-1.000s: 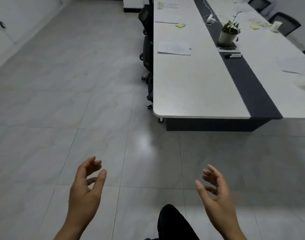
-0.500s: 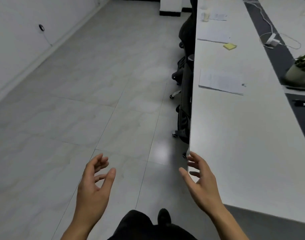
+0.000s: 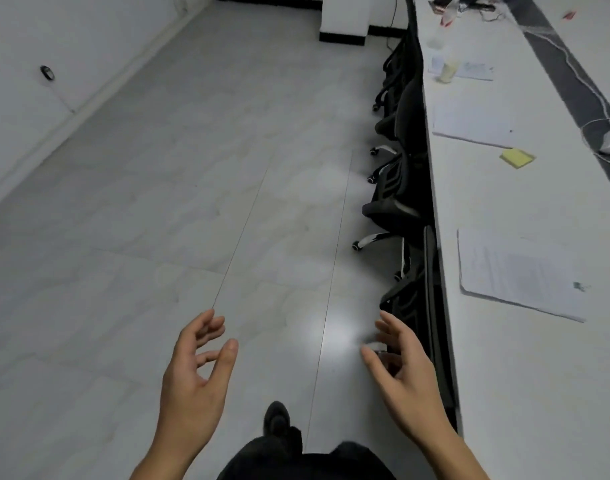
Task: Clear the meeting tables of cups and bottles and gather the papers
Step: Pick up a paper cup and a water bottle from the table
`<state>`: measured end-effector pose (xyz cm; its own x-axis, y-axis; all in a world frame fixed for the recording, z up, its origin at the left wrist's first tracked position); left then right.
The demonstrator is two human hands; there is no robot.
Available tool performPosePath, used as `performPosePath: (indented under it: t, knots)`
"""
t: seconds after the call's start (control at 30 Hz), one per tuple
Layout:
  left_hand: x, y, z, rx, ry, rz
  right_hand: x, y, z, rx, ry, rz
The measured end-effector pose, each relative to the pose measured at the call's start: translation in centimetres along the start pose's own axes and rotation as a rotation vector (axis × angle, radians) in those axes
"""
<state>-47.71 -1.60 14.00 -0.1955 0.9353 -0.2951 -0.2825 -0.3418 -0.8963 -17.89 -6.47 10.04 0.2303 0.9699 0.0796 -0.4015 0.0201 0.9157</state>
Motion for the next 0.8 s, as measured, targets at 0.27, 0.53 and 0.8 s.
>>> performPosePath:
  t: [0.27, 0.53, 0.8]
  knots:
    - [23.7, -12.4, -10.0, 0.137, 0.227, -0.116, 18.5, -2.9, 0.8, 0.070, -0.276, -0.147]
    - [43.5, -21.5, -23.9, 0.118, 0.289, -0.053, 44.2, -7.5, 2.2, 0.017, -0.299, -0.151]
    - [61.8, -32.4, -30.2, 0.095, 0.232, -0.090, 70.3, -6.8, 4.2, -0.019, -0.184, -0.077]
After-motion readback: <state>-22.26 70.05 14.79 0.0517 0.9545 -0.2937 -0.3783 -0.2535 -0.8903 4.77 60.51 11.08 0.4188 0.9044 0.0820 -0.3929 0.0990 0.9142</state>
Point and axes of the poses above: each hand's wrist, its own x-axis towards the middle knuckle, its own z-axis out of the back of the hand, y = z × x, the point moved 6 cm from there along x, towards the middle knuckle, and after that the axes turned 13 degrees about z, right-handed, at the moved point
